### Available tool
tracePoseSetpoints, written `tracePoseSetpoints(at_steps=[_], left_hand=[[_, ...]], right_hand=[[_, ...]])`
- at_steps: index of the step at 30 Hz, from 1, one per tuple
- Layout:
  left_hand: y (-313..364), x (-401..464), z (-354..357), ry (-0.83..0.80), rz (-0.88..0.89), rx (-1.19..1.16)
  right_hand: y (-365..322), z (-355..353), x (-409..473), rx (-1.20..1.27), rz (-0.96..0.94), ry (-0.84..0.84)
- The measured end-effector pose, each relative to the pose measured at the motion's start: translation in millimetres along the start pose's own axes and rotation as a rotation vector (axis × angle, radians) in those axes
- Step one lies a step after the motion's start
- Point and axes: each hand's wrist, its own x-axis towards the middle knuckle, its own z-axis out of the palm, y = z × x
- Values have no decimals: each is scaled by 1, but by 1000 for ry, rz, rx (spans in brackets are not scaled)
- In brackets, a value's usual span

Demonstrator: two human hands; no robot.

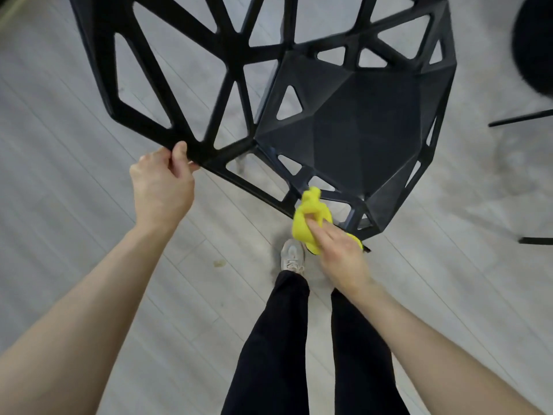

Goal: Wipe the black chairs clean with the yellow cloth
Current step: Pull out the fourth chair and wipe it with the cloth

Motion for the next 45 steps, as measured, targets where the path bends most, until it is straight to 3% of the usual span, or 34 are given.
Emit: tracePoseSetpoints(at_steps=[3, 7, 10, 13, 15, 18, 21, 23, 26, 31, 36, 41, 45], left_hand=[[1, -8, 7, -46, -102, -117], [4, -44, 48, -243, -265, -252], [14, -68, 87, -343, -342, -364], [22, -69, 109, -309, -436, -427], [20, -67, 114, -300, -482, -444], [21, -65, 115, -307, -537, -437], [31, -66, 115, -294, -635, -487], [39, -68, 114, -293, -679, -502], [42, -71, 114, -292, -690, -441], [39, -70, 117, -273, -706, -503], [51, -72, 111, -281, -754, -515], [50, -71, 113, -271, -779, -549], [48, -71, 116, -278, -769, -557]], right_hand=[[36, -49, -35, 130, 258, -50], [45, -107, 22, 238, 477, 190], [42, -113, 106, 265, 370, 254], [22, -75, 150, 254, 235, -31], [-1, -48, 136, 279, 155, -205], [-21, -44, 93, 437, 79, -177], [1, -69, 69, 549, 6, -338], [28, -82, 84, 533, 82, -307], [43, -70, 132, 499, 215, -110], [10, -25, 117, 439, -85, -369], [74, -80, 29, 428, -145, -517], [27, -63, 82, 480, 21, -226], [50, -42, -13, 350, -144, -317]])
